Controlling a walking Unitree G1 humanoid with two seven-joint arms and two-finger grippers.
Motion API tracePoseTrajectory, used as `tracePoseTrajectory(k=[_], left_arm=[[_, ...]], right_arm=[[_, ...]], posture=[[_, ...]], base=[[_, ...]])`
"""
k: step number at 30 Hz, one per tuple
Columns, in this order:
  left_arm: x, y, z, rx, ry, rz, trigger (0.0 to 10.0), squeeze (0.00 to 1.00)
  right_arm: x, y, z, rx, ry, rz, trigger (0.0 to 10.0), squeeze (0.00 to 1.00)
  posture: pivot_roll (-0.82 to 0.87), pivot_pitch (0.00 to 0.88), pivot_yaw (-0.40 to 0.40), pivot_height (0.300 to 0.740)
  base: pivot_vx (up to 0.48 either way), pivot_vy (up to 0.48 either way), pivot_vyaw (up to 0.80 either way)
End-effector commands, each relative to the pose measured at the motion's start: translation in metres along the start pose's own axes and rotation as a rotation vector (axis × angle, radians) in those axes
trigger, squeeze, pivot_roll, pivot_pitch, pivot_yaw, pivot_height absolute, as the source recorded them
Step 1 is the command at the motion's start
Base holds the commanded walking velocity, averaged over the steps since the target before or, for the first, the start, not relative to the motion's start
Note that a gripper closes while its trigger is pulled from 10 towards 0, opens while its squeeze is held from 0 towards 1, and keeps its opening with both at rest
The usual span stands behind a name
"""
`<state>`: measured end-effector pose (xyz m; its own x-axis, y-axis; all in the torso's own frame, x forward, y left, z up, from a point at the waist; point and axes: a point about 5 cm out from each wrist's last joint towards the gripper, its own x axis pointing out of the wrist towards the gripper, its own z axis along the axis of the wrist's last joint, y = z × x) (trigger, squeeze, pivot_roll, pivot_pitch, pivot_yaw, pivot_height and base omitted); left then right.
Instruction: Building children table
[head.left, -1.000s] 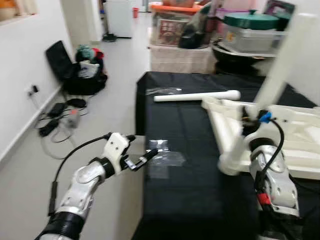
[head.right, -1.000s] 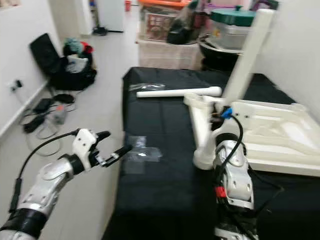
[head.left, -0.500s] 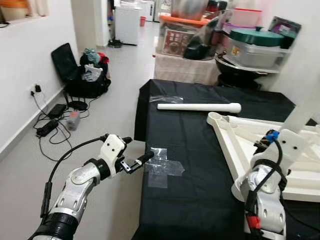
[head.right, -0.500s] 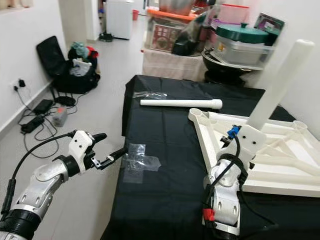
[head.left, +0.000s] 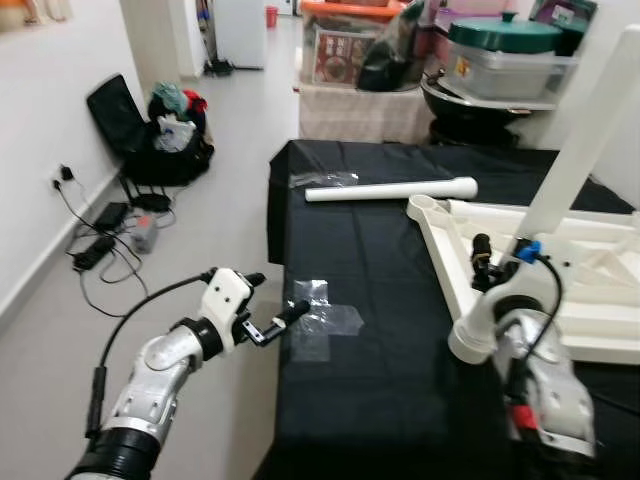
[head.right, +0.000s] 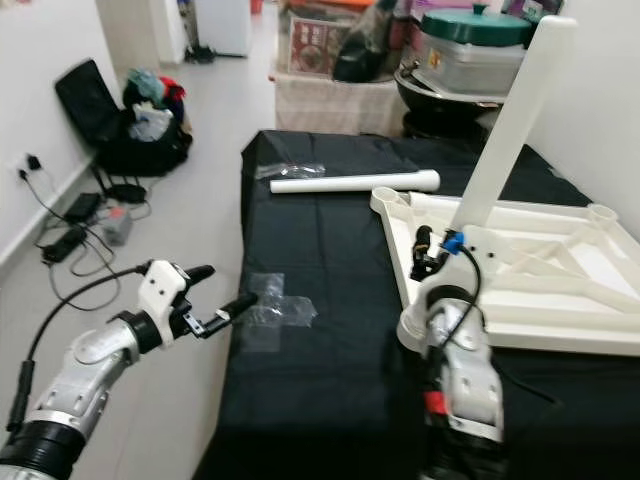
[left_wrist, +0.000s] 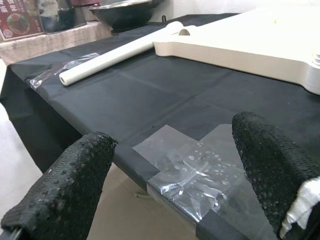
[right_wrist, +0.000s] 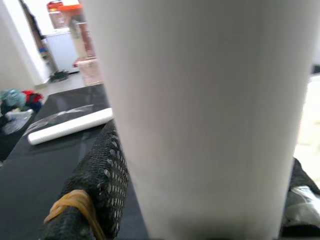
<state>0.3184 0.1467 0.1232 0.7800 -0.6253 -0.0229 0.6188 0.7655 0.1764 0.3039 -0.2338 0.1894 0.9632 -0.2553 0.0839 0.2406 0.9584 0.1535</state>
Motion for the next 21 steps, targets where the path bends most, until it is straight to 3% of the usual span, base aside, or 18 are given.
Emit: tracePoseTrajectory(k=[1, 5, 10, 11, 12, 17, 21], left_arm=[[0.002, -0.002, 0.003, -0.015, -0.016, 0.005, 10.0, 0.00], [0.000, 0.000, 0.003, -0.012, -0.014, 0.008, 10.0, 0.00], [-0.001, 0.003, 0.003, -0.008, -0.014, 0.005, 10.0, 0.00], [0.000, 0.003, 0.004, -0.020, -0.023, 0.003, 10.0, 0.00], [0.001, 0.002, 0.005, -0.029, -0.031, 0.001, 10.0, 0.00], [-0.001, 0.001, 0.005, -0.030, -0.025, -0.007, 10.0, 0.00], [-0.005, 0.007, 0.003, -0.018, -0.007, 0.002, 10.0, 0.00]], right_arm=[[0.003, -0.002, 0.001, 0.010, -0.004, 0.005, 10.0, 0.00], [0.007, -0.004, -0.002, -0.002, 0.002, 0.012, 10.0, 0.00], [0.011, -0.002, -0.005, -0.016, 0.021, 0.023, 10.0, 0.00], [0.011, -0.005, -0.006, -0.002, 0.026, 0.016, 1.0, 0.00], [0.011, -0.007, -0.007, 0.010, 0.029, 0.010, 0.0, 0.00], [0.006, -0.012, -0.009, 0.027, 0.020, 0.011, 0.0, 0.00], [0.005, -0.004, -0.009, 0.042, 0.007, 0.111, 0.0, 0.00]], posture=[[0.02, 0.000, -0.083, 0.740], [0.02, 0.000, -0.083, 0.740], [0.01, 0.000, -0.073, 0.740], [0.01, 0.000, -0.073, 0.740], [0.01, 0.000, -0.073, 0.740], [0.02, 0.000, -0.073, 0.740], [0.02, 0.000, -0.070, 0.740]], base=[[0.000, 0.000, 0.00], [0.000, 0.000, 0.00], [0.000, -0.480, 0.00], [0.000, 0.000, 0.00], [0.000, 0.000, 0.00], [0.000, 0.000, 0.00], [0.000, 0.000, 0.00]])
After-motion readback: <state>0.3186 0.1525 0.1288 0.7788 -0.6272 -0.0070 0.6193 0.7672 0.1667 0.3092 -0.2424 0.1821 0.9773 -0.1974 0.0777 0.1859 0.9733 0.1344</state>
